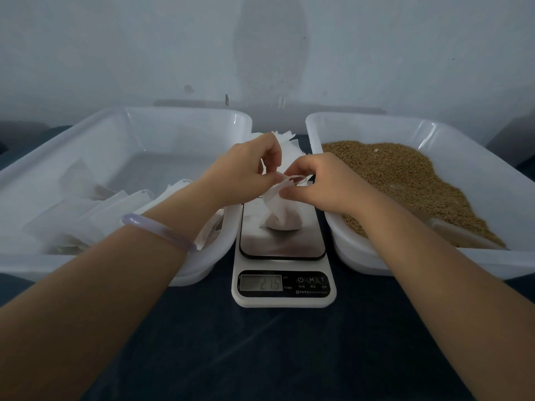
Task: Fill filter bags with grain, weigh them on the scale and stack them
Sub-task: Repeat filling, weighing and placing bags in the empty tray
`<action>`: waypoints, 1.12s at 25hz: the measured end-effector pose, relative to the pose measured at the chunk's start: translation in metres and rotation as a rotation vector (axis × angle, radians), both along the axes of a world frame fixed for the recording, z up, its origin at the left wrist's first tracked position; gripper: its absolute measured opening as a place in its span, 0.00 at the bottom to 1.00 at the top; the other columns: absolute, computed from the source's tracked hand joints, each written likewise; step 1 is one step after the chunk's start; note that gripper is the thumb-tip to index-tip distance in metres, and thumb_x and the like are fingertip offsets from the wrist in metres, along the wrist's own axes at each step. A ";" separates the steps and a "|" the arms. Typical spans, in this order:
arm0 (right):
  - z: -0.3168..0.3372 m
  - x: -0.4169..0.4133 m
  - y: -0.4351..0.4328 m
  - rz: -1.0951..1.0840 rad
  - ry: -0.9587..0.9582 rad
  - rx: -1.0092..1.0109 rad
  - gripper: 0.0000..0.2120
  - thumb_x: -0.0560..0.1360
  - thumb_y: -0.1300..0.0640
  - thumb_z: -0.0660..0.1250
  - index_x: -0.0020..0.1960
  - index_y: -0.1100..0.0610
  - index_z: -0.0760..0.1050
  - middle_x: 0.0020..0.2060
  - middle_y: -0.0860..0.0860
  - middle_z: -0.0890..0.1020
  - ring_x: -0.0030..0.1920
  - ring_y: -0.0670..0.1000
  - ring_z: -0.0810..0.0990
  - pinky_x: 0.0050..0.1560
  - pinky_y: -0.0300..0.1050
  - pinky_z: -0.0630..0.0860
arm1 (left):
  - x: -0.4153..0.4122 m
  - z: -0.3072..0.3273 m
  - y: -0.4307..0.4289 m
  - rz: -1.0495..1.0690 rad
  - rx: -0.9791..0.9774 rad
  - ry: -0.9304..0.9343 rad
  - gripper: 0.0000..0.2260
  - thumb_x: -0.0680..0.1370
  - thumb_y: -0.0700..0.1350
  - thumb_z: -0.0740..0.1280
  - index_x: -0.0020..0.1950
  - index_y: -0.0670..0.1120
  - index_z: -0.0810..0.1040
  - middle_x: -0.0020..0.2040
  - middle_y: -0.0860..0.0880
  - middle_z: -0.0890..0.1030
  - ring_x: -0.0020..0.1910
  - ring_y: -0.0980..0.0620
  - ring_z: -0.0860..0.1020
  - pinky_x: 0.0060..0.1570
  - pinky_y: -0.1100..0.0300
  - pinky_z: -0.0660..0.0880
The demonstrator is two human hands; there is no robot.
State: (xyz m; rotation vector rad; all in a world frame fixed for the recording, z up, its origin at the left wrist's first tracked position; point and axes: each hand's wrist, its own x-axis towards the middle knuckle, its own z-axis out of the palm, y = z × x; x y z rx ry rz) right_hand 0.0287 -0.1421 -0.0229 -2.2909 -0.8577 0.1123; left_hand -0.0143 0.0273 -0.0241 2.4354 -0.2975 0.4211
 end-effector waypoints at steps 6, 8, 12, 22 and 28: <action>0.002 -0.001 -0.001 -0.001 -0.031 -0.020 0.05 0.70 0.50 0.73 0.41 0.51 0.80 0.35 0.42 0.79 0.34 0.37 0.75 0.34 0.34 0.66 | 0.000 -0.001 0.001 -0.012 0.025 -0.003 0.13 0.71 0.47 0.73 0.33 0.56 0.71 0.32 0.60 0.75 0.30 0.62 0.71 0.33 0.72 0.67; 0.003 -0.002 0.000 0.001 -0.051 -0.045 0.06 0.70 0.48 0.73 0.37 0.45 0.77 0.32 0.40 0.77 0.32 0.36 0.73 0.39 0.37 0.68 | 0.001 0.001 0.001 -0.005 0.028 0.002 0.13 0.71 0.47 0.73 0.33 0.57 0.71 0.32 0.60 0.76 0.30 0.64 0.72 0.33 0.72 0.67; 0.009 -0.004 0.001 -0.034 -0.074 -0.016 0.04 0.70 0.49 0.72 0.37 0.46 0.79 0.37 0.41 0.81 0.43 0.46 0.78 0.63 0.58 0.68 | 0.000 0.006 0.001 0.005 0.013 0.010 0.11 0.72 0.44 0.72 0.34 0.55 0.73 0.32 0.61 0.75 0.31 0.63 0.73 0.36 0.70 0.69; 0.093 -0.001 0.063 0.016 -0.276 0.331 0.10 0.71 0.52 0.72 0.34 0.55 0.77 0.30 0.49 0.78 0.31 0.43 0.73 0.34 0.38 0.69 | -0.031 0.095 0.050 0.148 -0.089 -0.201 0.08 0.74 0.55 0.68 0.41 0.52 0.78 0.36 0.52 0.80 0.35 0.56 0.74 0.37 0.64 0.70; 0.070 0.000 0.105 -0.002 -0.173 0.235 0.06 0.73 0.54 0.70 0.39 0.55 0.78 0.31 0.44 0.76 0.35 0.45 0.74 0.34 0.35 0.68 | -0.026 0.079 0.088 0.376 0.196 -0.119 0.07 0.71 0.44 0.73 0.47 0.45 0.81 0.39 0.53 0.78 0.41 0.52 0.74 0.40 0.64 0.65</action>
